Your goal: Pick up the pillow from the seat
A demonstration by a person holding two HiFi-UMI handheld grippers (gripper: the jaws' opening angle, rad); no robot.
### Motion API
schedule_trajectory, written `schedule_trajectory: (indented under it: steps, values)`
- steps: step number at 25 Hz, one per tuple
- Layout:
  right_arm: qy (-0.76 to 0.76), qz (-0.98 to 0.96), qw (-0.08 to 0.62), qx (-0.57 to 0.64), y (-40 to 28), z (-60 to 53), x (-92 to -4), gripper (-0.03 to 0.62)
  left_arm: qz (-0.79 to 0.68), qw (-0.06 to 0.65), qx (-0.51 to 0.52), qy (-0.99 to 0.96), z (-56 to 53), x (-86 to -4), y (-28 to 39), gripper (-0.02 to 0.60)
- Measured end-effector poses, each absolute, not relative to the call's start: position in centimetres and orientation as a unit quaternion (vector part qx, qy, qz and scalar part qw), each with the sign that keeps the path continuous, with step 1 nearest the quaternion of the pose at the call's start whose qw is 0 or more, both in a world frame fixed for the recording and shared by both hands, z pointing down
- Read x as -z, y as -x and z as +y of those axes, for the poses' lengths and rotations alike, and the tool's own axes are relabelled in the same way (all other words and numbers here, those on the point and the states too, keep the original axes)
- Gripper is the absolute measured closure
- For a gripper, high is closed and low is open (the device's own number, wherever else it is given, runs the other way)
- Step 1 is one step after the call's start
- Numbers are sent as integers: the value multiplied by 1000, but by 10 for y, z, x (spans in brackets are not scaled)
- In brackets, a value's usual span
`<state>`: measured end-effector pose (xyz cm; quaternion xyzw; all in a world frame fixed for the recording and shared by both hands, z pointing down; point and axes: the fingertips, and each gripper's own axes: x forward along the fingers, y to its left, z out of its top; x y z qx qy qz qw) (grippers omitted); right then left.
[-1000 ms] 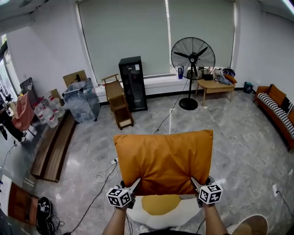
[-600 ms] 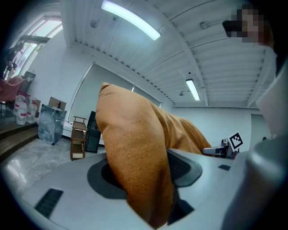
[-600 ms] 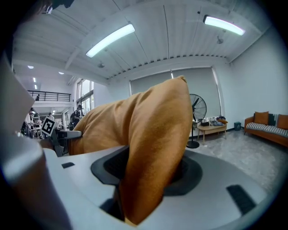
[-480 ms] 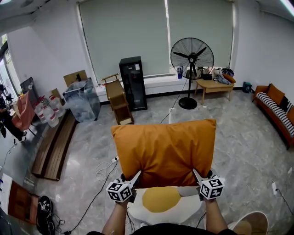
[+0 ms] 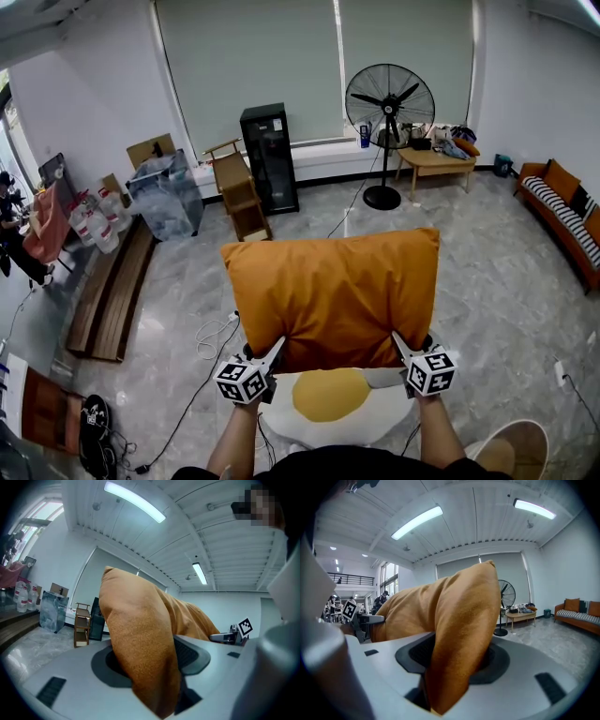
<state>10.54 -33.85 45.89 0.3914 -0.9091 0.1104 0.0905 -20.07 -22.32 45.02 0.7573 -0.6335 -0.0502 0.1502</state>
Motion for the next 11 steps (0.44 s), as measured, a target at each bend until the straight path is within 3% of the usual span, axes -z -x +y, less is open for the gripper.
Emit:
schedule_trajectory:
  steps: [11]
  values:
    - [-398,-907,82,-110,-99,-335,-454,376,-635,146,50,-757,-220,-445,207,318]
